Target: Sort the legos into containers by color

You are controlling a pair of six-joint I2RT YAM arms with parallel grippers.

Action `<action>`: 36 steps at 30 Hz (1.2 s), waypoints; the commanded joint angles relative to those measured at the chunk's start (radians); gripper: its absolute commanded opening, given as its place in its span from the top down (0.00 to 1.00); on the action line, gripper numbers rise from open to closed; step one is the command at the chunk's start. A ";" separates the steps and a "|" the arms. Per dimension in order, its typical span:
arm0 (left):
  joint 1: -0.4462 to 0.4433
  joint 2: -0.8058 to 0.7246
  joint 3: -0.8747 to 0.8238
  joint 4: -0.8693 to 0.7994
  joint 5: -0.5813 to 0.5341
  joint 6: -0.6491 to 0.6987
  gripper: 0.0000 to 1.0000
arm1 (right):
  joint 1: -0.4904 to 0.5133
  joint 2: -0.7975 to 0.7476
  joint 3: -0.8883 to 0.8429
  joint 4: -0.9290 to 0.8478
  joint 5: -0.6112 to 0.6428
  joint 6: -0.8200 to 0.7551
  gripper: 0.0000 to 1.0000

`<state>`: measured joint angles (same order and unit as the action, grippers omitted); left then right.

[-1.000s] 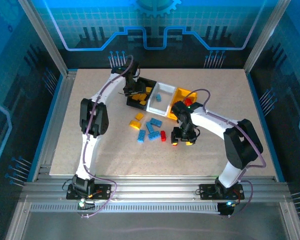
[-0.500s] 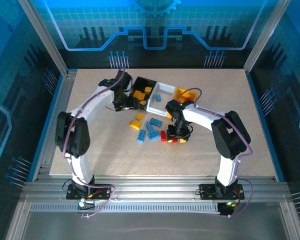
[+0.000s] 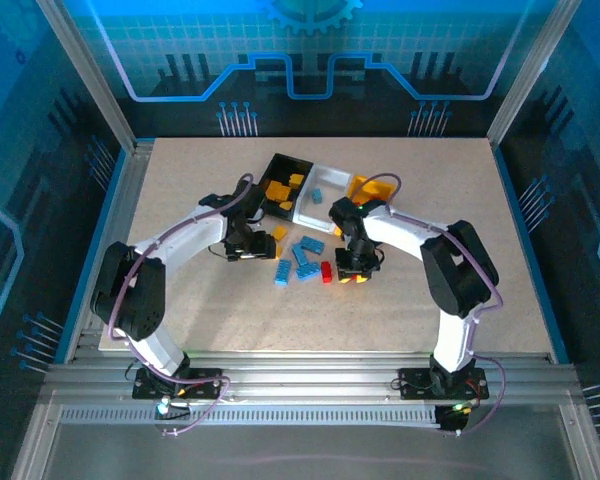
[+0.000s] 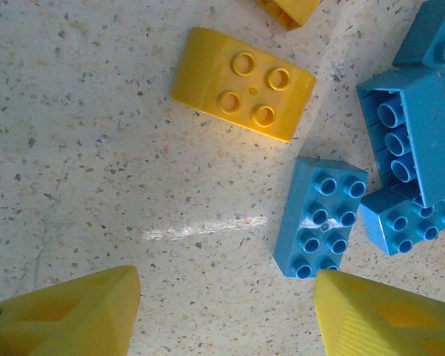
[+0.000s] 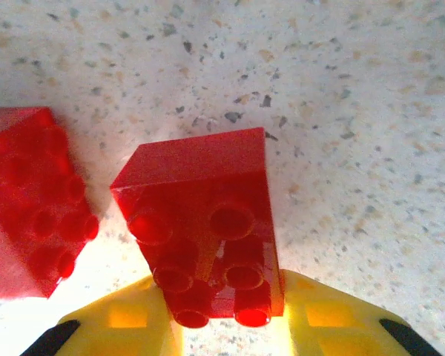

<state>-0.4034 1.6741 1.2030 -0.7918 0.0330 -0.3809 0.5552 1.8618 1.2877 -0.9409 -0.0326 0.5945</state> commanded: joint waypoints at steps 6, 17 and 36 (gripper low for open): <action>-0.027 -0.031 -0.016 0.018 0.015 -0.020 0.35 | -0.045 -0.179 0.131 -0.146 0.000 -0.029 0.71; -0.119 -0.017 -0.061 0.030 0.016 -0.062 0.35 | -0.258 0.017 0.424 -0.166 -0.024 -0.113 0.70; -0.155 -0.025 -0.123 0.034 -0.005 -0.072 0.35 | -0.308 -0.033 0.352 -0.122 -0.078 -0.071 0.43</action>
<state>-0.5510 1.6611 1.0904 -0.7528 0.0387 -0.4461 0.2291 1.9553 1.7397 -1.0687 -0.0711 0.4923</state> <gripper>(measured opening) 0.648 0.566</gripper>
